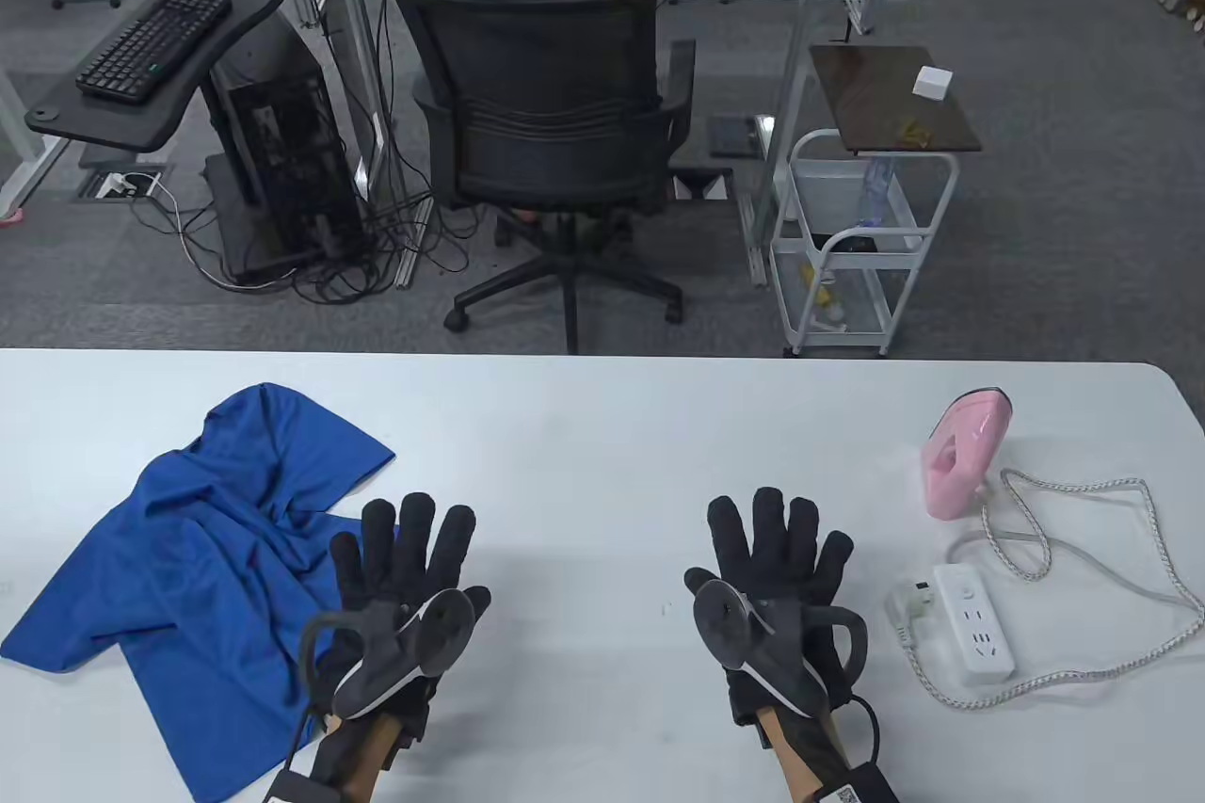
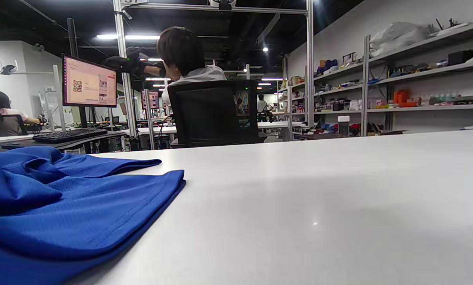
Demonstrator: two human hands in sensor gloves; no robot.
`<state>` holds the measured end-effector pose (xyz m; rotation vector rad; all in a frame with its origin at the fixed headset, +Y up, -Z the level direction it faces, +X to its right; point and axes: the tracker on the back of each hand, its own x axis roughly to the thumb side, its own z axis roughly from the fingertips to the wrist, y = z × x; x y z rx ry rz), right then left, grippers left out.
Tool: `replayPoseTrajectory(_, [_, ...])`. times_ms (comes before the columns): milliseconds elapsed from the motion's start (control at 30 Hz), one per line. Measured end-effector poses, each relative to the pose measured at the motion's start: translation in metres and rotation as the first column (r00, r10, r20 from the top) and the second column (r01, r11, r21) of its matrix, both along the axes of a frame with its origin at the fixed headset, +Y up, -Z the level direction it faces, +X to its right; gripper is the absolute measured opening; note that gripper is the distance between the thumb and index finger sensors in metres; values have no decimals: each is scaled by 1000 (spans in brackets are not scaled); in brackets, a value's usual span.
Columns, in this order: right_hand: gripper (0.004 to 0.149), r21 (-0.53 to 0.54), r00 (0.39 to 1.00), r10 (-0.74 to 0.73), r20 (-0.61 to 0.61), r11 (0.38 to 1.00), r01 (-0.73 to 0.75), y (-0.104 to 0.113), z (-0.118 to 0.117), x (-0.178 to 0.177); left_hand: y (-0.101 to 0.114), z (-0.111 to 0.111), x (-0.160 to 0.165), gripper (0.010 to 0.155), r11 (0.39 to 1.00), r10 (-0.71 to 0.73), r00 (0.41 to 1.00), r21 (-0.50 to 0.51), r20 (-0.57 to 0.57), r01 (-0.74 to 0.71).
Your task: Iron t-shirt with electric iron on table
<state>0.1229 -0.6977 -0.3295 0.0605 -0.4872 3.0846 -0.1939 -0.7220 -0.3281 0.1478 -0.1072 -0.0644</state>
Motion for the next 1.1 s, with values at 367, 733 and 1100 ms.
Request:
replayPoseTrajectory(367, [72,-4,1000,25,12,1000,-25,2,1,2,-6,6,4,83,999,-32,999,-6,20,32])
replayPoseTrajectory(733, [66,-54,980,118,158,992,-111,17,-8,47,-21,6,19,83,989,-137,989,-42,59,140])
replayPoseTrajectory(1100, [63,-376,934,251,255,916,-143,-35,-21,114,-24,6,18,83,988,-139,988,-64,61,143])
